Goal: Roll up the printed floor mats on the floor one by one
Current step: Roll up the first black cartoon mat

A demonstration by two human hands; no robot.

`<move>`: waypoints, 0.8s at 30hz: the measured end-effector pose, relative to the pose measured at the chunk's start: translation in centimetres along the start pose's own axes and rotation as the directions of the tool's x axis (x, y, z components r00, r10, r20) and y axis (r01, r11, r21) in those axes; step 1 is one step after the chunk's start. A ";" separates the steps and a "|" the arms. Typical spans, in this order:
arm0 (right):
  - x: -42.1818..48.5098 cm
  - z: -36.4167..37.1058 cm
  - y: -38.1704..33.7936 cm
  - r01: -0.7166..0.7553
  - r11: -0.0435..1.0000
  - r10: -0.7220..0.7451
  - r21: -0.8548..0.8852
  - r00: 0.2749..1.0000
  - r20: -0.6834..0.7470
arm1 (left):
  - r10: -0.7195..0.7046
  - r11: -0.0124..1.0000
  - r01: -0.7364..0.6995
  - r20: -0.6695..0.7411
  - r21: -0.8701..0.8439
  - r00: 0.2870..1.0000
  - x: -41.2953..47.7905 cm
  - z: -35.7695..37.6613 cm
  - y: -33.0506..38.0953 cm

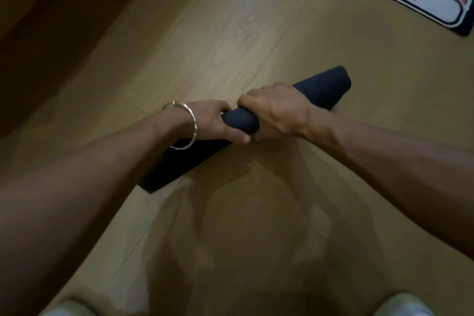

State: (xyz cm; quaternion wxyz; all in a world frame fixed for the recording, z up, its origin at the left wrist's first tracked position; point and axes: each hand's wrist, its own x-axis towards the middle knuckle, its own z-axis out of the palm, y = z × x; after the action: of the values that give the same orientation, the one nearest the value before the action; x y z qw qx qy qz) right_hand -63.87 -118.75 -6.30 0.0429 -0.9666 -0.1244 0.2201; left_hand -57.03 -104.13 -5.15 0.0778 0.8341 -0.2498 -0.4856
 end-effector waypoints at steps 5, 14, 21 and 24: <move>-1.6 2.3 -0.2 0.129 0.990 -0.141 -0.057 0.919 -0.368 | 0.041 0.894 0.170 0.455 -0.414 0.889 0.5 0.2 0.0; -4.7 3.7 0.4 -0.450 0.892 0.451 0.040 0.890 -0.062 | 0.161 0.920 -0.165 -0.039 -0.355 0.986 3.3 4.1 4.4; -9.6 2.6 0.4 -0.671 0.660 0.720 0.338 0.693 -0.029 | 0.255 0.832 -0.254 -0.066 -0.492 0.965 4.6 5.6 9.7; -12.7 2.8 -1.7 -0.613 0.306 0.833 0.728 0.542 0.107 | 0.189 0.799 -0.139 0.026 -0.585 0.982 4.2 9.0 12.8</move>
State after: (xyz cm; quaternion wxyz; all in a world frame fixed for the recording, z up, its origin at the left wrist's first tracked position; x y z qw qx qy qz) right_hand -76.56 -120.29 -3.33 0.3139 -0.8408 0.4298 0.0989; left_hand -67.33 -116.24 -8.20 0.3596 0.7249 -0.1642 -0.5641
